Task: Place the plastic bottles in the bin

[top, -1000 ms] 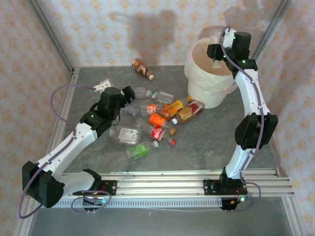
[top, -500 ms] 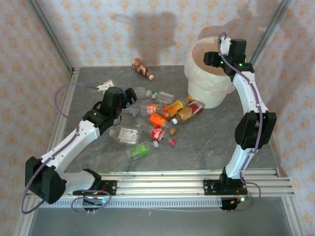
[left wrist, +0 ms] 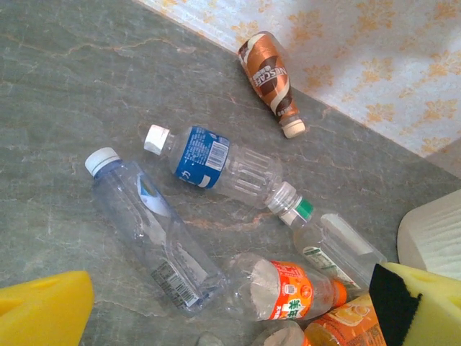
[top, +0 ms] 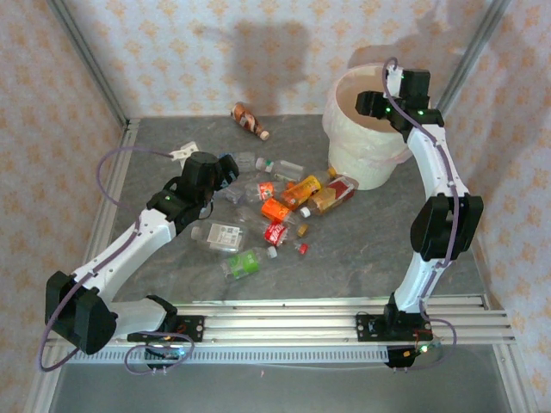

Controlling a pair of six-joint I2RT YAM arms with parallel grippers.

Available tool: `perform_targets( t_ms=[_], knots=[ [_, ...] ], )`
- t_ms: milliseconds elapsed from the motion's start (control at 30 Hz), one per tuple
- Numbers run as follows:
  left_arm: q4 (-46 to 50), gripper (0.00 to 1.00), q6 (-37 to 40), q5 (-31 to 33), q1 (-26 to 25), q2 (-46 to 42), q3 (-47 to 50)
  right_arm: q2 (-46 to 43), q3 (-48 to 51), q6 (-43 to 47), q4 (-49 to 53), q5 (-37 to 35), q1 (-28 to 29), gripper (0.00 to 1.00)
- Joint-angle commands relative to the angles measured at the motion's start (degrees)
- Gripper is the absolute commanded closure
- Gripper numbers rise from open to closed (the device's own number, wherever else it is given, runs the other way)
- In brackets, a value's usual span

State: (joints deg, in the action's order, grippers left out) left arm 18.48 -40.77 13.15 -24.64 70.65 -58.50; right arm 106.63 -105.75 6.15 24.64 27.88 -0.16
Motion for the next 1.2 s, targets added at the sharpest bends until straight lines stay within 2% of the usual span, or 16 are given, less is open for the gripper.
perform_targets(
  t_ms=[0,133,200,433,533,633,733,800,867,1000,1167],
  knots=[
    [0.83,0.00,-2.55,2.34,0.52,-1.13,0.79,-5.73,-1.78,-1.87,1.03,0.80,-0.20,0.29],
    [2.39,0.00,-0.53,0.67,1.19,-0.22,-0.41,-10.61,1.48,-3.47,-0.49,0.99,0.57,0.27],
    [2.93,0.00,-0.34,0.48,1.33,0.40,-1.00,-13.33,3.45,-5.32,-1.70,-1.46,1.34,0.25],
    [-0.72,0.00,-6.48,0.92,1.43,1.73,1.60,-23.88,12.47,-9.99,-4.62,-5.23,6.05,0.15],
    [-0.88,0.00,-8.64,1.82,1.55,2.49,2.01,-28.96,19.65,-11.79,-7.86,-11.78,10.33,0.01],
    [-0.64,0.00,-9.65,2.37,1.62,3.43,1.73,-33.47,27.55,-15.47,-12.20,-19.02,14.97,0.01],
    [-0.30,0.00,-9.84,2.49,1.70,4.41,0.95,-37.61,35.53,-23.45,-15.91,-23.99,19.72,0.01],
    [0.02,0.00,-10.06,2.41,1.71,4.89,0.54,-40.13,40.22,-32.76,-14.95,-33.46,23.85,0.01],
    [-0.02,0.00,-10.75,2.22,1.70,5.48,0.57,-42.19,46.39,-43.92,-14.96,-39.41,26.53,0.01],
    [-0.53,0.00,-11.51,1.42,1.76,6.83,0.50,-41.39,55.41,-58.49,-15.29,-41.27,29.32,0.01],
    [0.08,0.00,-10.60,1.32,1.84,7.81,-0.90,-32.59,57.07,-60.91,-16.28,-35.64,29.41,0.01]
  ],
)
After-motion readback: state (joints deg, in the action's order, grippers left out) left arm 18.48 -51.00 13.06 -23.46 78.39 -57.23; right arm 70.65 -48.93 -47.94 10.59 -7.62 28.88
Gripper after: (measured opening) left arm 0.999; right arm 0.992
